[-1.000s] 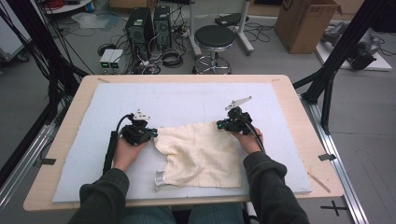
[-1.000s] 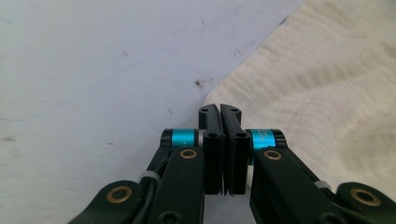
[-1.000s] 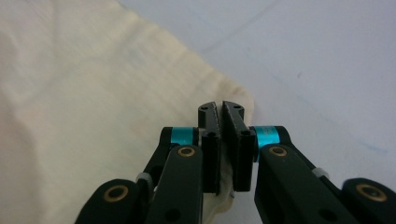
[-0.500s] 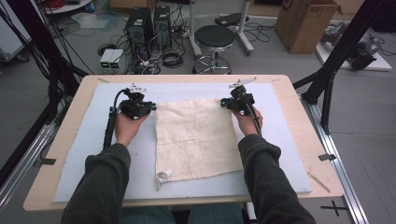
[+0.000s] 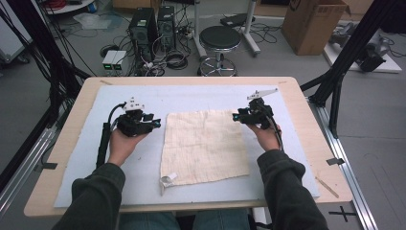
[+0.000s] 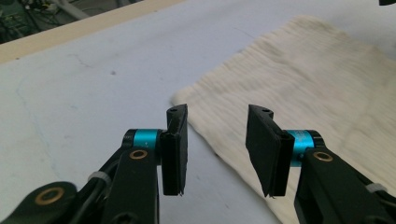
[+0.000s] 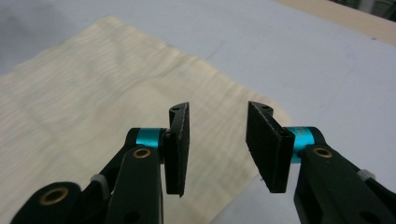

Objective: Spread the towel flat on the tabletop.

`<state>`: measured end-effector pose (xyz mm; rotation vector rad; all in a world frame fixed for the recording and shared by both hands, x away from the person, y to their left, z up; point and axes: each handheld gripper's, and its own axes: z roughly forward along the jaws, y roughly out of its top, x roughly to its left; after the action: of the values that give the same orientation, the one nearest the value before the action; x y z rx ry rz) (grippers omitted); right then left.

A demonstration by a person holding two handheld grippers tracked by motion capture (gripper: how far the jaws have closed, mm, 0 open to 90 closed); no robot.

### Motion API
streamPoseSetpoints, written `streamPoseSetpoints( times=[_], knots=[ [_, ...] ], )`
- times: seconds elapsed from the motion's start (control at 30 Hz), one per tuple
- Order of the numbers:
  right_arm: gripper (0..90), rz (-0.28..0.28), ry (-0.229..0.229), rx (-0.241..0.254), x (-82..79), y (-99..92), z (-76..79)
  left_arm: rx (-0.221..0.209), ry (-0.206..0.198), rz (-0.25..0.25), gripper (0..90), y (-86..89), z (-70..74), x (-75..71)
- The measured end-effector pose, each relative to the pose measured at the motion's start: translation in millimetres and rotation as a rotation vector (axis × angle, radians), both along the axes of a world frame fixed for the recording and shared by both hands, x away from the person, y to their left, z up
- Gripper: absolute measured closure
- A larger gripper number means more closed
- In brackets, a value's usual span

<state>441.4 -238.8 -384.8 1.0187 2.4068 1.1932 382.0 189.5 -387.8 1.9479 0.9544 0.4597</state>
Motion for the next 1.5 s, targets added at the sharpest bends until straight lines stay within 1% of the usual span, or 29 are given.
streamPoseSetpoints(
  times=[0.03,0.07,0.1,0.13,0.2,0.27,0.3,0.33,0.4,0.43,0.47,0.53,0.67,0.7,0.73,0.77,0.8,0.93,1.0,1.03,1.07,1.1,1.17,1.2,1.23,1.27,1.3,1.37,1.5],
  knots=[
    [57.6,0.008,0.001,-0.001,-6.3,-0.2,0.0,-0.008,-0.007,-0.016,58.4,-0.1,-2.5,-9.2],
    [55.9,0.035,0.020,-0.015,-14.3,-0.6,0.3,0.003,-0.003,-0.034,57.9,-0.4,-4.2,-16.1],
    [55.9,0.051,0.008,-0.004,-23.2,-1.3,-0.5,0.014,-0.008,-0.048,56.8,-1.1,-6.2,-23.2],
    [56.0,0.065,-0.017,-0.002,-32.0,-2.7,-1.9,0.009,-0.011,-0.062,56.2,-1.4,-8.5,-30.3],
    [54.7,0.094,-0.006,-0.011,-46.2,-4.7,-4.9,0.021,-0.010,-0.091,55.6,-1.8,-12.2,-42.4],
    [54.4,0.121,-0.003,0.000,-59.7,-7.3,-9.1,0.005,-0.003,-0.114,55.3,-2.6,-16.7,-53.0],
    [54.2,0.143,-0.004,0.004,-71.2,-10.2,-13.5,0.008,0.002,-0.130,55.0,-3.6,-19.0,-58.0],
    [54.2,0.143,-0.004,0.004,-71.2,-10.2,-13.5,0.006,0.004,-0.141,55.0,-5.1,-22.2,-62.7],
    [53.3,0.178,0.011,-0.002,-85.9,-13.3,-21.7,0.026,0.025,-0.179,54.3,-8.7,-27.2,-69.5],
    [53.3,0.178,0.011,-0.002,-85.9,-13.3,-21.7,0.040,0.022,-0.195,54.3,-11.1,-29.1,-72.9],
    [53.4,0.202,0.020,0.004,-95.6,-14.9,-28.2,0.030,0.018,-0.208,54.2,-12.8,-31.2,-76.3],
    [53.5,0.219,0.022,-0.020,-104.3,-15.3,-33.7,0.038,0.026,-0.241,54.7,-16.3,-34.4,-79.7],
    [54.6,0.232,0.038,-0.031,-111.8,-17.1,-41.4,0.086,0.055,-0.279,57.0,-24.1,-44.2,-81.2],
    [56.3,0.236,0.039,-0.042,-115.5,-18.0,-44.0,0.111,0.075,-0.290,58.5,-26.1,-47.5,-80.4],
    [57.2,0.239,0.043,-0.042,-116.7,-18.4,-44.6,0.111,0.075,-0.290,58.6,-26.1,-47.5,-80.4],
    [58.6,0.244,0.051,-0.039,-117.6,-18.5,-44.8,0.118,0.088,-0.319,59.3,-26.8,-49.0,-80.1],
    [58.6,0.244,0.051,-0.039,-117.6,-18.5,-44.8,0.118,0.088,-0.319,59.3,-26.8,-49.0,-80.1],
    [63.0,0.274,0.060,-0.080,-122.1,-16.3,-47.9,0.117,0.109,-0.365,57.5,-26.8,-51.1,-82.3],
    [64.8,0.287,0.070,-0.101,-122.9,-15.1,-50.1,0.114,0.096,-0.367,56.2,-26.0,-52.7,-83.3],
    [67.2,0.286,0.069,-0.119,-123.8,-13.7,-51.7,0.110,0.090,-0.365,58.2,-25.4,-53.6,-83.5],
    [67.2,0.286,0.069,-0.119,-123.8,-13.7,-51.7,0.110,0.084,-0.361,58.2,-25.1,-54.2,-83.8],
    [70.6,0.282,0.063,-0.128,-124.0,-12.5,-51.6,0.117,0.075,-0.356,63.5,-25.1,-54.2,-84.0],
    [72.7,0.282,0.069,-0.127,-125.0,-11.8,-51.6,0.134,0.060,-0.347,65.9,-25.3,-54.1,-84.3],
    [80.0,0.294,0.072,-0.126,-125.5,-10.7,-51.5,0.143,0.049,-0.338,73.1,-25.4,-54.2,-84.6],
    [80.0,0.294,0.072,-0.126,-125.5,-10.7,-51.5,0.147,0.046,-0.335,73.1,-25.0,-54.2,-84.5],
    [85.6,0.304,0.080,-0.126,-126.3,-9.4,-51.3,0.150,0.038,-0.327,81.5,-24.6,-54.1,-83.9],
    [85.6,0.304,0.080,-0.126,-126.3,-9.4,-51.3,0.149,0.040,-0.324,81.5,-23.9,-54.1,-83.6],
    [88.3,0.305,0.086,-0.126,-127.6,-8.2,-50.6,0.144,0.048,-0.324,87.7,-21.8,-53.5,-82.7],
    [88.7,0.325,0.109,-0.116,-129.9,-7.2,-49.8,0.139,0.048,-0.326,88.4,-17.9,-53.1,-84.8]
  ],
)
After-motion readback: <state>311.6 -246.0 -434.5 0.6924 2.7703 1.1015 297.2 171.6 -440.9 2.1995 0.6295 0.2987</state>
